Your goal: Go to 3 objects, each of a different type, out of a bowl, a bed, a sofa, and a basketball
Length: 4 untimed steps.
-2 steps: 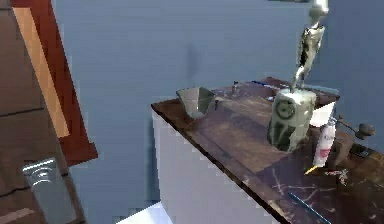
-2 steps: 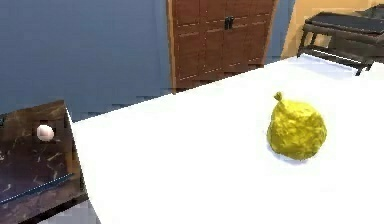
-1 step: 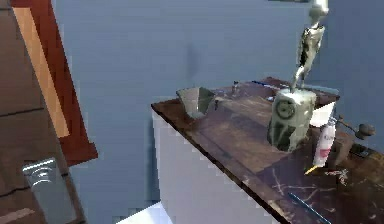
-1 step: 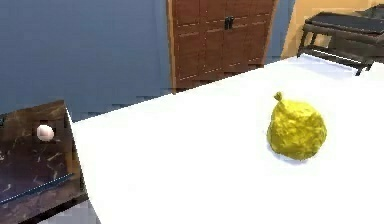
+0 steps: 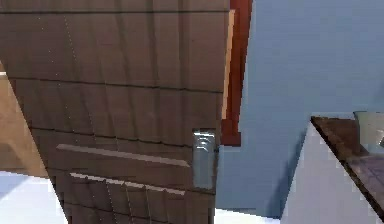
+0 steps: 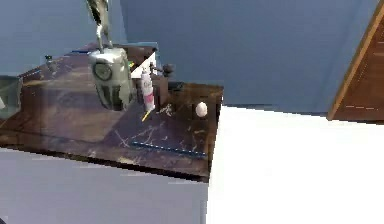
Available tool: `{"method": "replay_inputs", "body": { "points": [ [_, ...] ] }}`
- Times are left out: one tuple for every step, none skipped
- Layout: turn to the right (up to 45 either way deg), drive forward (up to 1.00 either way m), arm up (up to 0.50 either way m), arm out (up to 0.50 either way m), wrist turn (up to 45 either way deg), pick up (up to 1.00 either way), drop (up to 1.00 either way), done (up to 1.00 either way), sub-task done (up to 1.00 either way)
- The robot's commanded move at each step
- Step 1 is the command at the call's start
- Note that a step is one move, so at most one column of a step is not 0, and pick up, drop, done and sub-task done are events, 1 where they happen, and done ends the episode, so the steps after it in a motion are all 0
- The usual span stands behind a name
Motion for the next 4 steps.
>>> {"method": "replay_inputs", "body": {
  "points": [
    [-45.0,0.00,0.00,0.00,0.0,0.00,0.00,0.00,0.00],
    [-9.0,0.00,0.00,0.00,0.0,0.00,0.00,0.00,0.00],
    [0.0,0.80,0.00,0.00,0.0,0.00,0.00,0.00,0.00],
    [-24.0,0.00,0.00,0.00,0.0,0.00,0.00,0.00,0.00]
  ]
}}
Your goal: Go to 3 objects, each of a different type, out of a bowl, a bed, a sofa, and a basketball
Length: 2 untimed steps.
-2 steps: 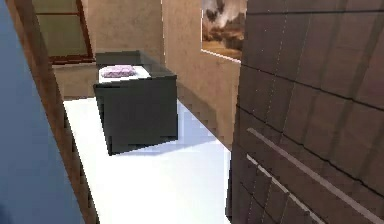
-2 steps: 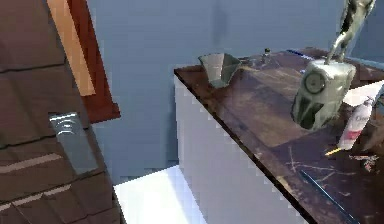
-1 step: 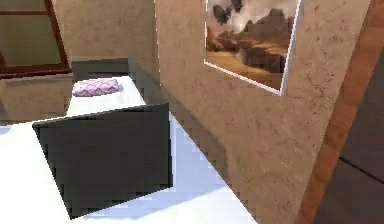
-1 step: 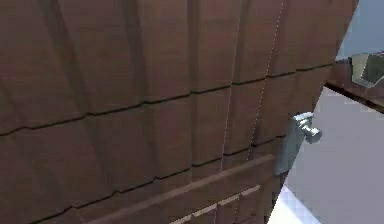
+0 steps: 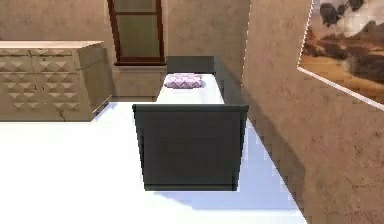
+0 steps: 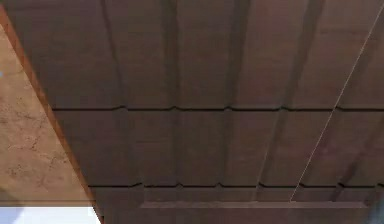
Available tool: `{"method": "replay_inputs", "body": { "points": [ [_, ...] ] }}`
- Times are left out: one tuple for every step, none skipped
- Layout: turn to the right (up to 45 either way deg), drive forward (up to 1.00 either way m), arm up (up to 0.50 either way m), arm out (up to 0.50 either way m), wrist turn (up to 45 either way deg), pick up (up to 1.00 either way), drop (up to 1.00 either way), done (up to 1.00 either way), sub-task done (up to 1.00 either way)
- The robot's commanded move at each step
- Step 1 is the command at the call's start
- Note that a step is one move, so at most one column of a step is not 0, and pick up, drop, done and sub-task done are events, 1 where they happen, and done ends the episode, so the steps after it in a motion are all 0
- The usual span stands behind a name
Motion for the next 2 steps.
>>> {"method": "replay_inputs", "body": {
  "points": [
    [0.0,0.45,0.00,0.00,0.0,0.00,0.00,0.00,0.00],
    [-45.0,0.00,0.00,0.00,0.0,0.00,0.00,0.00,0.00]
  ]
}}
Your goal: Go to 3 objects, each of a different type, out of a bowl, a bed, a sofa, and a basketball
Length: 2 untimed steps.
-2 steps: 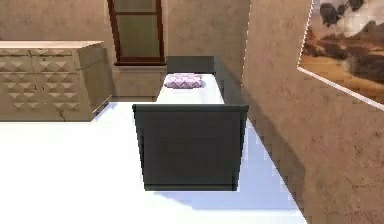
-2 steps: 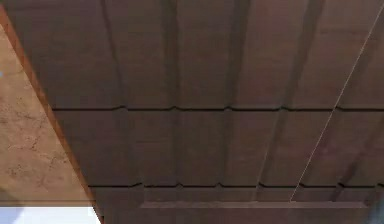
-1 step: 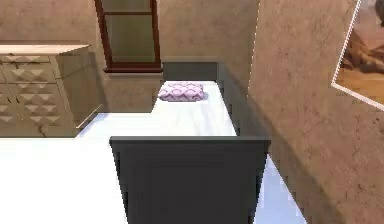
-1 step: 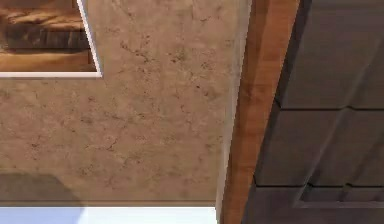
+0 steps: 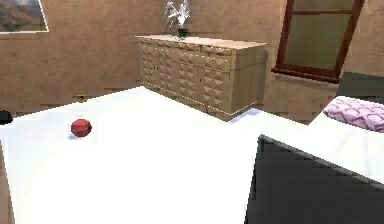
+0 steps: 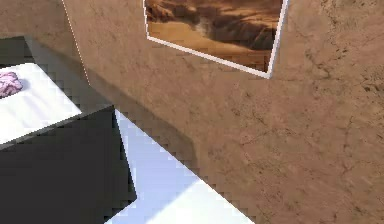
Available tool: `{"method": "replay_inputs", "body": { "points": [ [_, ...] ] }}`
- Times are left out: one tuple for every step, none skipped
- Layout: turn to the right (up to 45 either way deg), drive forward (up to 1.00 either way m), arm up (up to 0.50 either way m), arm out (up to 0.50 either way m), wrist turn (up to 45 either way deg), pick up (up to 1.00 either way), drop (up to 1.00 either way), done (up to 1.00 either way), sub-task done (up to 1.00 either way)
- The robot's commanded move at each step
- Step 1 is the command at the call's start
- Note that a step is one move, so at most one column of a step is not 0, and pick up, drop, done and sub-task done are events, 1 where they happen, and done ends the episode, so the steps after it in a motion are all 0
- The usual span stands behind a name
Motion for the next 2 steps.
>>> {"method": "replay_inputs", "body": {
  "points": [
    [0.0,0.45,0.00,0.00,0.0,0.00,0.00,0.00,0.00],
    [-45.0,0.00,0.00,0.00,0.0,0.00,0.00,0.00,0.00]
  ]
}}
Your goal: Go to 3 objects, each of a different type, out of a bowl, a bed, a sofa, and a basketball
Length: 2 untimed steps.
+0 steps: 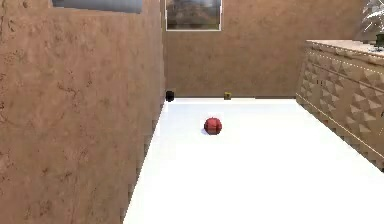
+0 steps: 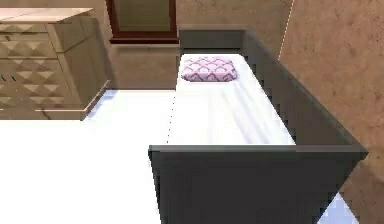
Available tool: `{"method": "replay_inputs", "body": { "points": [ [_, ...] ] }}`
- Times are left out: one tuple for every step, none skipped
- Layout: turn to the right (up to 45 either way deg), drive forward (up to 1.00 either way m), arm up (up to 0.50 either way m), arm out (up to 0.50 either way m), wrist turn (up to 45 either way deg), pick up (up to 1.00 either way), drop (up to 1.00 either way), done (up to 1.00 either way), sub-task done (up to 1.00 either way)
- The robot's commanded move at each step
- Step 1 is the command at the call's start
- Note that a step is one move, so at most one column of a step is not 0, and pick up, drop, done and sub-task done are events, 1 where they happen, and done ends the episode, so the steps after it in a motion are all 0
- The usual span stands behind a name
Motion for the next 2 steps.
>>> {"method": "replay_inputs", "body": {
  "points": [
    [-45.0,0.00,0.00,0.00,0.0,0.00,0.00,0.00,0.00],
    [-42.0,0.00,0.00,0.00,0.0,0.00,0.00,0.00,0.00]
  ]
}}
